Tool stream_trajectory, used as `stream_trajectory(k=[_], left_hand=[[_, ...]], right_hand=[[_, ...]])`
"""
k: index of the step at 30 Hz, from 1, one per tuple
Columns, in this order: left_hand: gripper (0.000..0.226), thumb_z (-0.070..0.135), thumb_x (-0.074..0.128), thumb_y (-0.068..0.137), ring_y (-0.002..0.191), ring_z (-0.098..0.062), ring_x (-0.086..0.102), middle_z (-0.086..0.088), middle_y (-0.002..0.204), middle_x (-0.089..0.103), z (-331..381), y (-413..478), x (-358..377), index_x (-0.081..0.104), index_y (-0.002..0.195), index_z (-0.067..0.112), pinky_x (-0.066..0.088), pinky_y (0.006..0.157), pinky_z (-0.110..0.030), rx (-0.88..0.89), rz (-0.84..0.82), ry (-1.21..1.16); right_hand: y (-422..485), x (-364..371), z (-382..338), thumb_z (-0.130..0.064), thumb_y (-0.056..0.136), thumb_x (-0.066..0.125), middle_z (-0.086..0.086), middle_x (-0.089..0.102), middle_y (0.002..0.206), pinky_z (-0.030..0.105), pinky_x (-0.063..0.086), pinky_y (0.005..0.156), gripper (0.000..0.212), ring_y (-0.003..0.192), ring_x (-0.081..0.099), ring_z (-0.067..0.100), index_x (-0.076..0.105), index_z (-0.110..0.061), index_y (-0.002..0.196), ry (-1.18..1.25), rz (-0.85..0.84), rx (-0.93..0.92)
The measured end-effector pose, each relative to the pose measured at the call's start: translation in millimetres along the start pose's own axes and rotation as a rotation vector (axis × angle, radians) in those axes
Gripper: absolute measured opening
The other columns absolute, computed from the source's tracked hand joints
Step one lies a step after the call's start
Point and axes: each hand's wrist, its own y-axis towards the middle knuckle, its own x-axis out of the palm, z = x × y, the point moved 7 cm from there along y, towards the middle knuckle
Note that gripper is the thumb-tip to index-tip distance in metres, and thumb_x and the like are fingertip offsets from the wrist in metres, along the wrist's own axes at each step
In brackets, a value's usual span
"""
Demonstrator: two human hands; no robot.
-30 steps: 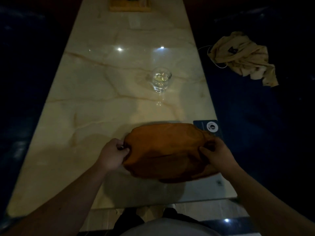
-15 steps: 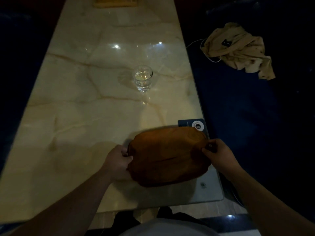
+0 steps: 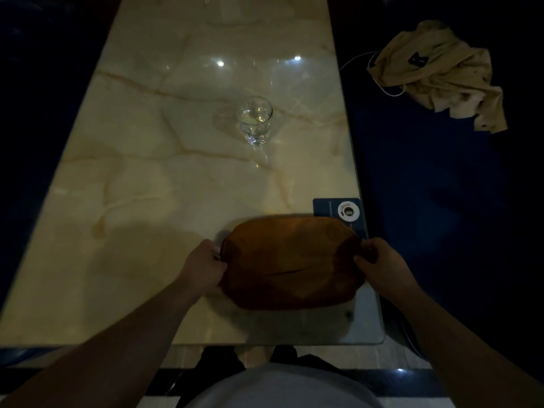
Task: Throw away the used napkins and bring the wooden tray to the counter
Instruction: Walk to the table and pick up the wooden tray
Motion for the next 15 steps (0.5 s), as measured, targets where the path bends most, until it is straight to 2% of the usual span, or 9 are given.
stream_trajectory(k=[2,4,6,8,9,11,13,15], left_hand=[[0.024,0.002,0.06,0.069,0.075,-0.034,0.061,-0.013,0.08,0.06,-3.1,0.5,2.6,0.046,0.079,0.018,0.052,0.067,-0.049,-0.02,0.007,0.003],[0.021,0.002,0.059,0.071,0.075,-0.032,0.059,-0.014,0.083,0.06,-4.6,1.7,3.9,0.047,0.084,0.014,0.05,0.065,-0.044,-0.032,0.037,0.011],[0.018,0.004,0.059,0.074,0.071,-0.029,0.057,-0.011,0.078,0.056,-5.9,-0.3,6.6,0.046,0.08,0.016,0.046,0.061,-0.036,-0.067,0.047,-0.076],[0.021,-0.006,0.056,0.081,0.062,-0.021,0.057,-0.009,0.073,0.05,-9.2,-0.9,11.2,0.047,0.08,0.013,0.045,0.054,-0.026,-0.102,0.029,-0.2],[0.022,-0.011,0.054,0.082,0.061,-0.017,0.058,-0.01,0.075,0.05,-12.0,-1.3,11.3,0.049,0.087,0.01,0.045,0.053,-0.024,-0.116,0.038,-0.259],[0.028,-0.009,0.056,0.082,0.076,-0.025,0.06,-0.012,0.088,0.056,-17.9,-6.4,5.5,0.051,0.104,0.008,0.05,0.064,-0.034,-0.151,0.08,-0.348],[0.027,-0.003,0.058,0.084,0.085,-0.031,0.06,-0.015,0.099,0.06,-21.7,-12.9,-3.8,0.059,0.109,0.005,0.05,0.072,-0.041,-0.174,0.103,-0.387],[0.025,0.0,0.057,0.087,0.086,-0.03,0.06,-0.016,0.104,0.061,-29.4,-22.5,-21.2,0.063,0.112,0.003,0.051,0.076,-0.042,-0.175,0.143,-0.409]], right_hand=[[2.9,-1.3,-0.3,-0.017,0.09,0.063,-0.012,0.054,0.09,0.03,0.047,0.072,0.019,0.082,0.054,0.006,0.051,-0.026,0.102,-0.002,0.004,-0.007],[5.7,-1.2,-0.3,-0.019,0.091,0.062,-0.014,0.053,0.089,0.023,0.044,0.064,0.017,0.079,0.053,0.002,0.052,-0.024,0.104,-0.016,0.018,-0.019],[7.4,-2.0,-1.5,-0.02,0.092,0.061,-0.013,0.053,0.09,0.018,0.039,0.057,0.021,0.075,0.051,-0.001,0.051,-0.021,0.11,-0.017,0.048,-0.023],[9.5,-1.0,-1.8,-0.021,0.091,0.062,-0.004,0.056,0.099,0.024,0.046,0.063,0.031,0.079,0.054,0.005,0.05,-0.014,0.119,0.041,0.045,0.02],[10.3,1.1,-2.7,-0.022,0.091,0.063,0.0,0.058,0.104,0.032,0.051,0.07,0.033,0.085,0.058,0.013,0.052,-0.01,0.12,0.083,0.022,0.046],[11.7,7.1,-9.5,-0.022,0.091,0.062,0.009,0.066,0.103,0.043,0.054,0.08,0.017,0.088,0.063,0.021,0.063,-0.013,0.106,0.127,-0.041,0.048],[11.1,12.5,-21.5,-0.023,0.093,0.06,0.011,0.068,0.097,0.042,0.055,0.077,0.004,0.084,0.064,0.02,0.064,-0.021,0.092,0.138,-0.073,0.01],[8.9,22.4,-39.5,-0.025,0.094,0.058,0.008,0.067,0.1,0.04,0.053,0.077,0.005,0.086,0.063,0.019,0.062,-0.024,0.096,0.173,-0.092,-0.045]])
